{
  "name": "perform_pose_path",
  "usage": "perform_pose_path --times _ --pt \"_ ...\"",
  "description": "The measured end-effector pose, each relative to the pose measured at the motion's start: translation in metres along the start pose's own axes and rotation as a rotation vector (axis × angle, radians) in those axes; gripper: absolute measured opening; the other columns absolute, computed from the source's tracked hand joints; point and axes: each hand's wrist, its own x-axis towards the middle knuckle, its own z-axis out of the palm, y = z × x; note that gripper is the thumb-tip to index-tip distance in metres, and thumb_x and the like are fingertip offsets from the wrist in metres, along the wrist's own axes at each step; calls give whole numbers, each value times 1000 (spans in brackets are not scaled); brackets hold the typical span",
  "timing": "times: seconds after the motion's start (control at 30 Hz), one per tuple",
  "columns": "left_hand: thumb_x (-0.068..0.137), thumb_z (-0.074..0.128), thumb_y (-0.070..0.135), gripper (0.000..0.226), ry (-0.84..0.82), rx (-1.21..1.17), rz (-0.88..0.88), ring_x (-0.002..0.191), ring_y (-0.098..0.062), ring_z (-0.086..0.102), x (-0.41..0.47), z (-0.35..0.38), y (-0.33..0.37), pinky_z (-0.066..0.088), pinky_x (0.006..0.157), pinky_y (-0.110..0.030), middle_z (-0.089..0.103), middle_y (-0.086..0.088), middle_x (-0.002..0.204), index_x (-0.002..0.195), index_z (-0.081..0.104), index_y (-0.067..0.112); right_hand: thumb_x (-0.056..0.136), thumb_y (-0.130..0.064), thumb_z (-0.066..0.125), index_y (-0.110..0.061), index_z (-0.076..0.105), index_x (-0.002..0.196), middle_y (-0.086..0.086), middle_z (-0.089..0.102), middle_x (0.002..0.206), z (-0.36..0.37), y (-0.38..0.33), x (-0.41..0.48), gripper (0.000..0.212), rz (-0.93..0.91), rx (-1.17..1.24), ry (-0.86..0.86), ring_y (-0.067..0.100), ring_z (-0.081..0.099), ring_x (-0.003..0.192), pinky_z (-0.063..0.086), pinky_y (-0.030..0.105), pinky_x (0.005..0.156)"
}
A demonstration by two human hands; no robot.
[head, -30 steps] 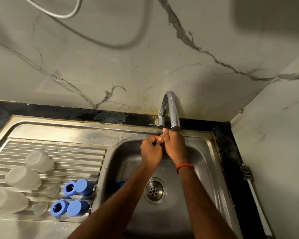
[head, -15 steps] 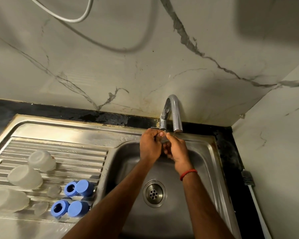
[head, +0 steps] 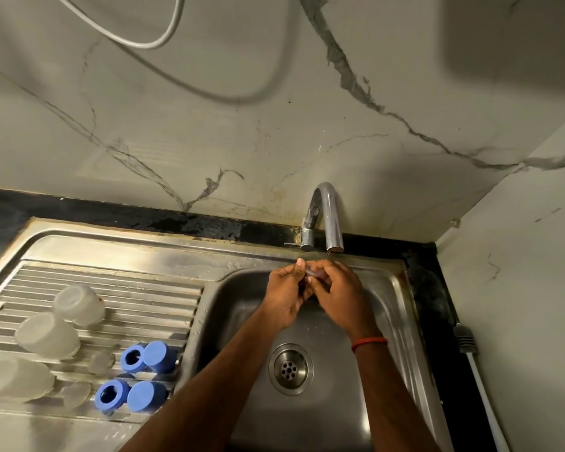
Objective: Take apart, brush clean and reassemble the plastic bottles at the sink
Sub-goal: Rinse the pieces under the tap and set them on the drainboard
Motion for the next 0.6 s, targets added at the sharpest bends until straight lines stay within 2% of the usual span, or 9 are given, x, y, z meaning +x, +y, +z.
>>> perform_pose_path --times 0.1,0.2,0.3,0.37,0.43,0.5,0.6 --pt "104 51 20 28 34 1 14 84 -21 72 0 4 -1 57 73 -29 74 -13 91 99 71 1 93 -32 64 -21 62 94 -3 52 99 -3 0 3 11 -83 -135 -69 14 52 93 45 23 74" --pt "103 54 19 25 77 -111 -11 83 -19 72 1 4 1 57 67 -24 75 -12 92 101 71 1 96 -34 62 -24 71 105 -4 54 95 -9 -2 8 17 -113 -132 -89 12 52 91 43 24 73" --pt "102 55 17 23 102 -182 -22 79 -16 72 2 5 5 57 64 -24 75 -10 90 98 72 2 97 -38 59 -27 72 114 -3 62 91 -8 -8 7 25 -140 -304 13 13 52 89 40 26 72" --pt "102 55 18 24 122 -195 -40 78 -17 71 2 7 3 59 66 -26 74 -11 89 97 73 2 97 -38 58 -26 73 114 0 67 93 -6 -16 4 25 -95 -368 50 17 56 91 45 30 76" --pt "102 56 19 25 150 -226 -63 80 -18 70 2 6 -2 60 72 -28 74 -11 91 98 73 2 98 -38 56 -26 73 112 1 67 98 -4 -20 4 25 -59 -360 12 17 57 96 47 30 80" --pt "102 56 20 24 158 -271 -73 81 -18 70 1 5 -4 61 72 -29 74 -11 90 98 74 3 99 -39 56 -27 74 111 -1 64 98 -6 -21 6 24 -57 -257 -41 11 53 93 41 24 75" --pt "103 54 17 24 129 -304 -67 86 -19 70 1 5 -2 60 79 -29 74 -12 94 104 72 1 96 -42 61 -32 72 116 -5 67 98 -13 -16 7 25 -32 -171 7 10 58 91 47 25 73"
